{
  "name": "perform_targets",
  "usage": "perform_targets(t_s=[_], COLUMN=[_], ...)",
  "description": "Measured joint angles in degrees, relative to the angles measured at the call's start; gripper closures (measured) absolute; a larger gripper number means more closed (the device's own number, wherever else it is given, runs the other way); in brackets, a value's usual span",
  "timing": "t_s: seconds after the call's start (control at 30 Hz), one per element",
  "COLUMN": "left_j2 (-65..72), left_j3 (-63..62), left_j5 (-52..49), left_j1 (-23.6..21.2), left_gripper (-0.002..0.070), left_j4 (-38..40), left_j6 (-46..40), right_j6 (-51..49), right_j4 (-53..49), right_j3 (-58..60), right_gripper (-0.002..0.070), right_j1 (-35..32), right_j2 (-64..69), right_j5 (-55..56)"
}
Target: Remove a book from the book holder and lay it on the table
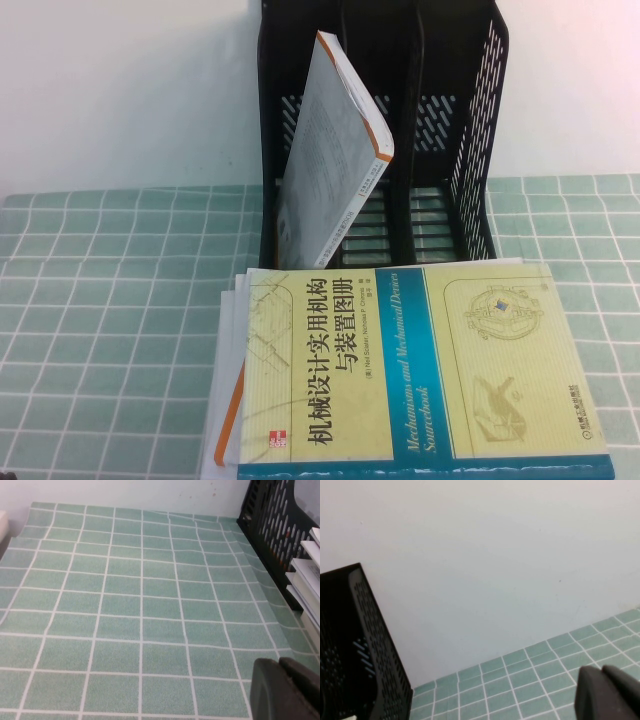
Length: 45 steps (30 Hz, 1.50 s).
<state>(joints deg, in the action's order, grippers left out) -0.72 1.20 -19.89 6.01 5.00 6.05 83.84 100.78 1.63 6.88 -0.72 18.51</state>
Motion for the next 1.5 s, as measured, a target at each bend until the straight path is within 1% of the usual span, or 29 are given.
perform_targets(t_s=[1.27, 1.5], left_j2=[0.00, 0.00], left_j3=[0.00, 0.00], left_j5=[0.00, 0.00], left_j1=[0.00, 0.00], left_gripper=[0.0677, 0.0677], left_j4=[-0.12, -0.12], left_j6=[-0.78, -0.78], right_j6=[0.00, 0.00], right_j4=[0.00, 0.00], right_j3=[0.00, 0.00], right_gripper=[0.0678, 0.0678], right_j1=[0.00, 0.00], right_j2=[0.00, 0.00], right_j5=[0.00, -2.27])
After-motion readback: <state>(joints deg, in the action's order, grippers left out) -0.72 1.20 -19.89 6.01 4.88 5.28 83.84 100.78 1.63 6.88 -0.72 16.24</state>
